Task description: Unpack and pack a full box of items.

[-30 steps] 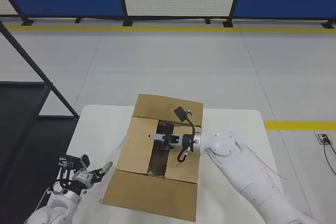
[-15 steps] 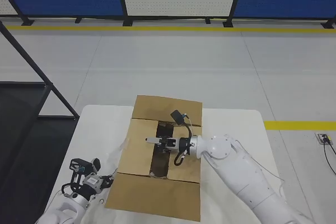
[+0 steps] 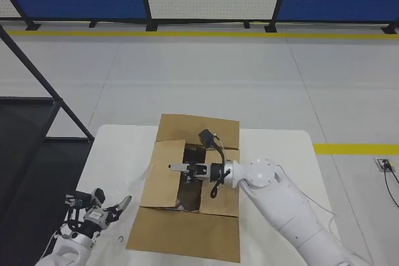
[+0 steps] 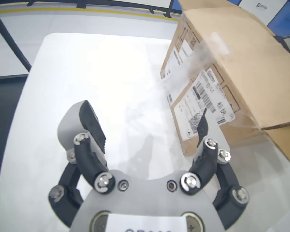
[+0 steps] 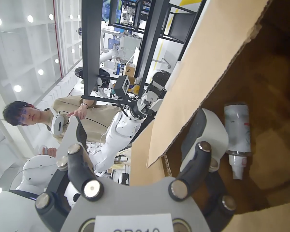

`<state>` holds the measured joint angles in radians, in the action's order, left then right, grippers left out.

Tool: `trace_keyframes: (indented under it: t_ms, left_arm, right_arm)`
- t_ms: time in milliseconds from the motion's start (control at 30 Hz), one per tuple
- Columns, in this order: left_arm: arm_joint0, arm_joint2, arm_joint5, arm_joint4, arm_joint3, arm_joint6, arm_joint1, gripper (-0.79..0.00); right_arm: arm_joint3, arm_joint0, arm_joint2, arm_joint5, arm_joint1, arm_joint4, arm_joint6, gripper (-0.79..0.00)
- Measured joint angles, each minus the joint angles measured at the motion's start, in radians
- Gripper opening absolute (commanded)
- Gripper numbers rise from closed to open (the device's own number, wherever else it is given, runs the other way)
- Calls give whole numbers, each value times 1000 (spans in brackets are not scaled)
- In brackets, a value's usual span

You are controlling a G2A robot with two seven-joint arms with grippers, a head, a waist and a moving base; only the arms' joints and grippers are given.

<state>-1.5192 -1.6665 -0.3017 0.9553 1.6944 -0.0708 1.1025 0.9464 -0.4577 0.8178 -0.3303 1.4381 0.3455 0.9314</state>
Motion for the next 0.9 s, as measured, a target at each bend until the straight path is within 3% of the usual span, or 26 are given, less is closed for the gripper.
trace_keyframes:
  t_ms: [333, 533, 900]
  left_arm:
    - [-40, -94, 25, -67, 49, 36, -1, 0]
    - [-105, -168, 14, -114, 78, 67, -1, 0]
    - [-220, -270, -44, -217, 200, 113, 6, 0]
  right_arm:
    - [21, 45, -42, -9, 52, 66, -85, 0]
    - [10, 99, -120, -14, 111, 85, -146, 0]
    - [-188, 185, -271, -95, 252, 15, -372, 0]
